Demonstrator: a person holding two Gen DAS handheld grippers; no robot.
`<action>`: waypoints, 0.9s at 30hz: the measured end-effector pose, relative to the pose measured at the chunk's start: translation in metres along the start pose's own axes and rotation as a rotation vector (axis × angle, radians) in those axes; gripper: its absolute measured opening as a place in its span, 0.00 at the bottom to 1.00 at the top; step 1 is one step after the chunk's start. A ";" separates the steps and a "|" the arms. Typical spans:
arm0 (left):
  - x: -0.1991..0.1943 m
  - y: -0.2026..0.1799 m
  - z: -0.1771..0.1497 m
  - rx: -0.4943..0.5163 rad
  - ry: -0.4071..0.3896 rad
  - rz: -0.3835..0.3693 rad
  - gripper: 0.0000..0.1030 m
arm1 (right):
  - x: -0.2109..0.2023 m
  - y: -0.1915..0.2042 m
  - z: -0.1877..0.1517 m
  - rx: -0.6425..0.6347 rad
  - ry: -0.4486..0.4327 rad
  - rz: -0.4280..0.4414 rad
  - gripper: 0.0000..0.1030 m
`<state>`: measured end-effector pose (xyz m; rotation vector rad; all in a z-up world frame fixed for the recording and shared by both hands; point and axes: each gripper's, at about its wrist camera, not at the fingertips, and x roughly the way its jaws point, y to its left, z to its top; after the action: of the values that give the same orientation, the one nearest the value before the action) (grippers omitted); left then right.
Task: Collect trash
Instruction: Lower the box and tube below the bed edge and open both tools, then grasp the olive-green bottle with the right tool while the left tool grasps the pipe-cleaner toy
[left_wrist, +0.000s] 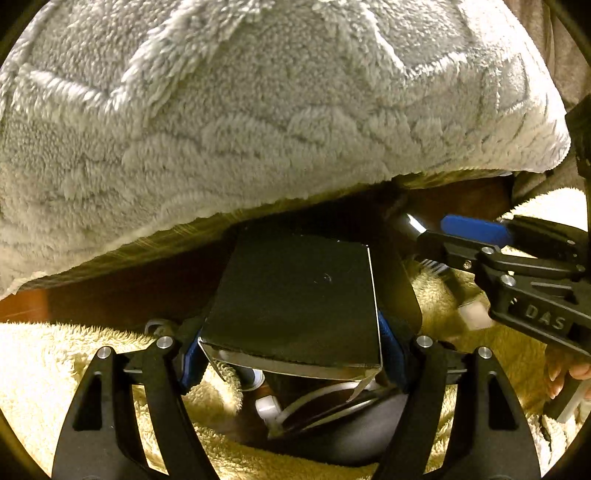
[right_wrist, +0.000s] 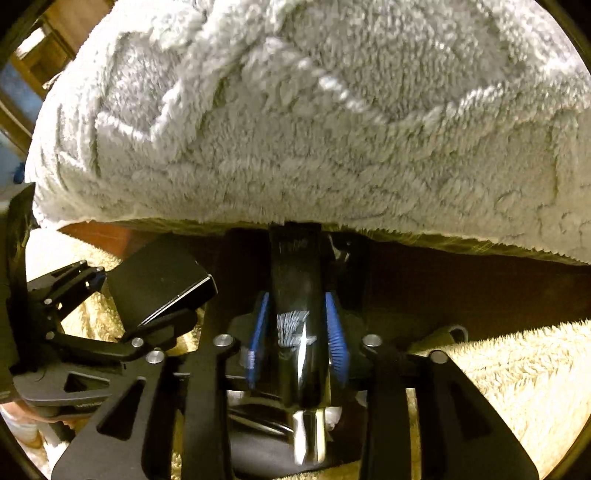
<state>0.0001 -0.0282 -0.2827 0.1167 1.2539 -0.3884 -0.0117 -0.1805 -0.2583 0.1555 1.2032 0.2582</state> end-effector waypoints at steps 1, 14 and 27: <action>0.002 -0.002 -0.002 0.001 0.000 -0.001 0.69 | -0.002 0.000 0.000 -0.002 -0.009 -0.004 0.52; -0.051 -0.003 0.008 0.026 -0.113 0.061 0.87 | -0.071 0.016 0.008 -0.048 -0.161 -0.123 0.81; -0.131 -0.004 0.035 0.066 -0.315 0.146 0.91 | -0.149 0.004 0.039 -0.039 -0.371 -0.152 0.93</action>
<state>-0.0033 -0.0127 -0.1475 0.1943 0.9158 -0.3075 -0.0253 -0.2171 -0.1090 0.0727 0.8362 0.1124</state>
